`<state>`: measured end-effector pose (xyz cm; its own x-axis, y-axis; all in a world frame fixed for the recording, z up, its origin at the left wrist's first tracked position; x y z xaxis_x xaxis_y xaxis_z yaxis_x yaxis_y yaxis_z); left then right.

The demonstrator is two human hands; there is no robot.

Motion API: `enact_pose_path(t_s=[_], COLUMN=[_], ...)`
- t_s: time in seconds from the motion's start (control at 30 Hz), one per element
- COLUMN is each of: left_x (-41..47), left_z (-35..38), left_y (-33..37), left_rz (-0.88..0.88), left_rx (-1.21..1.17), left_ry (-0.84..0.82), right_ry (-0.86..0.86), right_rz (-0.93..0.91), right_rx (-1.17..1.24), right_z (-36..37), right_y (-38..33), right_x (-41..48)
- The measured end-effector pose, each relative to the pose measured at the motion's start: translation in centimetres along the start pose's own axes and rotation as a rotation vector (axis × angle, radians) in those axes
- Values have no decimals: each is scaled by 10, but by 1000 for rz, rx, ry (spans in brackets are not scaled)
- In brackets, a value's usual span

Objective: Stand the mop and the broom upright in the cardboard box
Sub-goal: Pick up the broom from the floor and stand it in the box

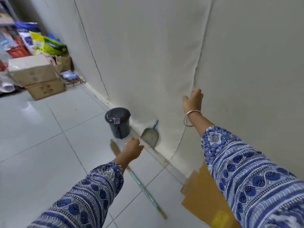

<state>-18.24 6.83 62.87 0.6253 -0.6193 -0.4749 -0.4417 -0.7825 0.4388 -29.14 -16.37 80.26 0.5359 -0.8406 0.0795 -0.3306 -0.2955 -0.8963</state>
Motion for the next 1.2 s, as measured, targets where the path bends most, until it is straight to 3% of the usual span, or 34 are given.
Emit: enact_pose_path(t_s=[0.17, 0.3, 0.47, 0.63, 0.73, 0.87, 1.0, 1.1, 1.2], left_x=[71, 154, 274, 390, 437, 502, 549, 564, 563], left_z=[-9, 4, 52, 177, 261, 380, 460, 504, 521], left_y=[-73, -124, -198, -292, -329, -367, -377, -374, -363], left_rz=[-44, -65, -38, -46, 18, 143, 312, 420, 508], left_rx=[105, 229, 381, 459, 548, 673, 833, 927, 976], left_ry=[-78, -141, -249, -414, -506, -568, -564, -536, -431], right_ry=[-69, -145, -124, -62, -35, 128, 78, -120, -229], right_rz=[298, 573, 955, 1233, 1358, 1528, 1456, 1366, 1351], right_rx=[167, 318, 458, 560, 556, 612, 707, 524, -35], right_z=[112, 228, 323, 423, 469, 537, 578, 588, 559], right_y=[103, 264, 399, 575, 664, 790, 864, 873, 874], right_x=[35, 80, 38, -35, -88, -172, -201, -191, -178])
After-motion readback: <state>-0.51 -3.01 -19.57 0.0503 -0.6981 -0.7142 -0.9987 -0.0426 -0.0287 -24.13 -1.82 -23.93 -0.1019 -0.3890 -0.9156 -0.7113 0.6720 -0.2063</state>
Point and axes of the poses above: each hand's wrist, its own x-axis towards the middle knuckle, its own z-axis out of the palm, y = z × x, the point moved 10 cm from there along x, towards the middle knuckle, and after that the axes turned 11 degrees about -y, right-handed, at the moved point
